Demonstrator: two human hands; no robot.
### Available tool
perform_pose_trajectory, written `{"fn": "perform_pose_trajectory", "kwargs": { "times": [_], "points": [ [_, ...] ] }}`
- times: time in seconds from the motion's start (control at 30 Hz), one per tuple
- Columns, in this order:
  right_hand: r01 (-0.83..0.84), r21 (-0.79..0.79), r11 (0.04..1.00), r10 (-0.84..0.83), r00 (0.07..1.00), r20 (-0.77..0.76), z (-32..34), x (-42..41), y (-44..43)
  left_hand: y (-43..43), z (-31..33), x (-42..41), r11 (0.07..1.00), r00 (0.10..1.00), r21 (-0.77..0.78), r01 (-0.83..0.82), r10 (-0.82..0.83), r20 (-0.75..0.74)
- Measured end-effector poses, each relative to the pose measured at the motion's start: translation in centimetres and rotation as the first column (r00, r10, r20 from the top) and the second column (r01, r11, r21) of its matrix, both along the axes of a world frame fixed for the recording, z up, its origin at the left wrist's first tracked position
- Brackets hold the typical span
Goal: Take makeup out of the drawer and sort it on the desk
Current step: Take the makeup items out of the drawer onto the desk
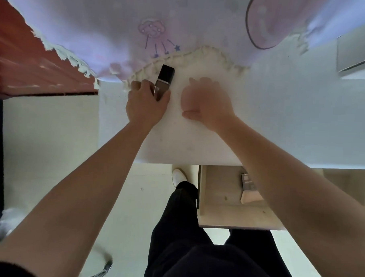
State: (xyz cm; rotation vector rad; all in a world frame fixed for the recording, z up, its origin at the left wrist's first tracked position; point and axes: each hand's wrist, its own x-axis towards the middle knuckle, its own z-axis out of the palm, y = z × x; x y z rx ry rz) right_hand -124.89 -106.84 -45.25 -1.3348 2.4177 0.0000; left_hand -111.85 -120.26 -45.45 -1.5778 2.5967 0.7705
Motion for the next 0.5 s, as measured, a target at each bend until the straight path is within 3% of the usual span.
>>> {"fn": "perform_pose_trajectory", "kwargs": {
  "times": [0.23, 0.4, 0.5],
  "points": [
    [0.172, 0.033, 0.985, -0.171, 0.985, -0.033, -0.9, 0.0, 3.0, 1.2, -3.0, 5.0, 0.977, 0.999, -0.210, 0.036, -0.027, 0.044],
    [0.143, 0.043, 0.989, -0.143, 0.990, -0.003, -1.2, 0.2, 4.3, 2.1, -3.8, 4.8, 0.956, 0.976, -0.223, 0.192, -0.162, 0.149],
    [0.140, 0.011, 0.990, -0.140, 0.990, 0.013, -0.2, 0.0, 5.8, 3.0, -3.4, 4.6, 0.968, 0.968, -0.163, 0.193, -0.161, 0.191]
  ]
}}
